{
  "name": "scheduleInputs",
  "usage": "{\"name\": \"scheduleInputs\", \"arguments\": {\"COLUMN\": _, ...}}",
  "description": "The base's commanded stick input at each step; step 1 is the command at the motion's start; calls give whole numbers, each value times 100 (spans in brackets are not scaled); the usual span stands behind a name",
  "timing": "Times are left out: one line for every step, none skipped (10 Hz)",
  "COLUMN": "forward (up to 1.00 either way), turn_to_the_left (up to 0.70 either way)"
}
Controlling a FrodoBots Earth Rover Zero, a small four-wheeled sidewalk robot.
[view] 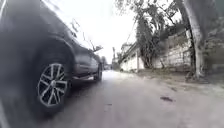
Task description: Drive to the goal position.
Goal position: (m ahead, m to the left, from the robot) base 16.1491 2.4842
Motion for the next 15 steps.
{"name": "scheduleInputs", "arguments": {"forward": 85, "turn_to_the_left": 0}}
{"name": "scheduleInputs", "arguments": {"forward": 85, "turn_to_the_left": 0}}
{"name": "scheduleInputs", "arguments": {"forward": 85, "turn_to_the_left": 0}}
{"name": "scheduleInputs", "arguments": {"forward": 85, "turn_to_the_left": 0}}
{"name": "scheduleInputs", "arguments": {"forward": 85, "turn_to_the_left": 0}}
{"name": "scheduleInputs", "arguments": {"forward": 85, "turn_to_the_left": -6}}
{"name": "scheduleInputs", "arguments": {"forward": 85, "turn_to_the_left": -34}}
{"name": "scheduleInputs", "arguments": {"forward": 85, "turn_to_the_left": -34}}
{"name": "scheduleInputs", "arguments": {"forward": 85, "turn_to_the_left": -34}}
{"name": "scheduleInputs", "arguments": {"forward": 85, "turn_to_the_left": -34}}
{"name": "scheduleInputs", "arguments": {"forward": 85, "turn_to_the_left": -33}}
{"name": "scheduleInputs", "arguments": {"forward": 85, "turn_to_the_left": -18}}
{"name": "scheduleInputs", "arguments": {"forward": 85, "turn_to_the_left": 0}}
{"name": "scheduleInputs", "arguments": {"forward": 85, "turn_to_the_left": 0}}
{"name": "scheduleInputs", "arguments": {"forward": 85, "turn_to_the_left": 0}}
